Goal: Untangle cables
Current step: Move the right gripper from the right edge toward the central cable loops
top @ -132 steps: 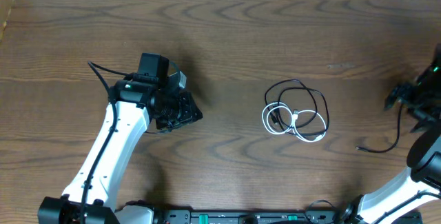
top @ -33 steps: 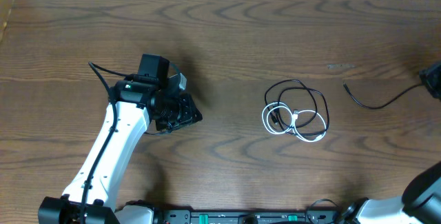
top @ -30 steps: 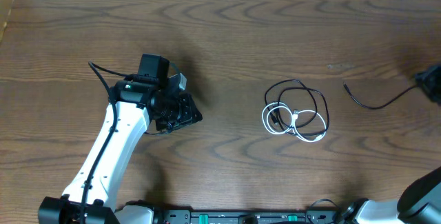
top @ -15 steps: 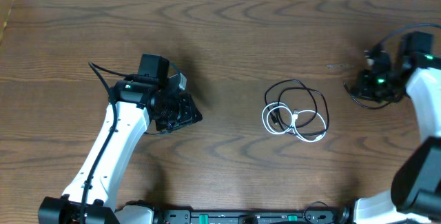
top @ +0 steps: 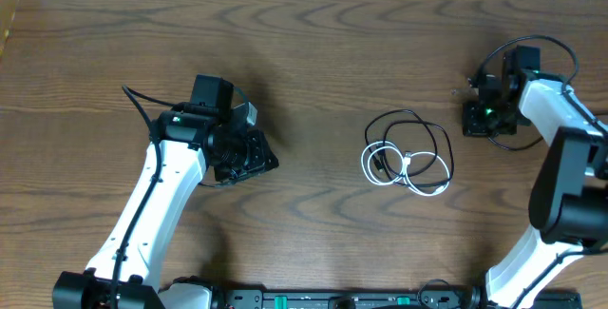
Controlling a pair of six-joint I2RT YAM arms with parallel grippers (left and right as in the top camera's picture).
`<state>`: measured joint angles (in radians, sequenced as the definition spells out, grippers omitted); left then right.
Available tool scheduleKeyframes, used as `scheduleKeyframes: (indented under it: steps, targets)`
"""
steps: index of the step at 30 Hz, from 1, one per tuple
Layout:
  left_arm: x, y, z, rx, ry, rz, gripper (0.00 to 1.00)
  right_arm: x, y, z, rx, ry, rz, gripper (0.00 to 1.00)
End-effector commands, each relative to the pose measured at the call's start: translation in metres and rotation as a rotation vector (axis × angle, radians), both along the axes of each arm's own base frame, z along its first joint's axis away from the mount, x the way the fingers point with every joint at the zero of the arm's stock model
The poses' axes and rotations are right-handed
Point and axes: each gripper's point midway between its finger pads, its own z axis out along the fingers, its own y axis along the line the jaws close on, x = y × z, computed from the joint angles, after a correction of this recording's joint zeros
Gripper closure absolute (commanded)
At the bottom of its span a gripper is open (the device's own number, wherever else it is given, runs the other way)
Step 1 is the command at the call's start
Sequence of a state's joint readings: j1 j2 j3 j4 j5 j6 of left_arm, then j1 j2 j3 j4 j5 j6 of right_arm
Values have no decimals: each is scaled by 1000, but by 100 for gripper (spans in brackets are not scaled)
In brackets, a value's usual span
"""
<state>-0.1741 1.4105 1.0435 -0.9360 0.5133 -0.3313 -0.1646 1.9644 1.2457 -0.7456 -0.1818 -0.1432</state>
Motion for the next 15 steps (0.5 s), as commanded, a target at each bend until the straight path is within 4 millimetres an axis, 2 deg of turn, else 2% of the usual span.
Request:
scheduleKeyframes:
  steps: [1, 7, 11, 15]
  targets:
    - [-3, 1, -4, 14, 2, -21, 67, -7, -29, -18, -161, 55, -45, 99]
    - [-3, 1, -4, 13, 4, -18, 67, -13, -92, -15, -386, 63, -326, 99]
    - [-3, 1, -4, 14, 5, -18, 67, -18, -123, -13, -401, 52, -465, 99]
    - [-3, 1, -4, 14, 5, -18, 67, -34, -154, -13, -391, 65, -626, 99]
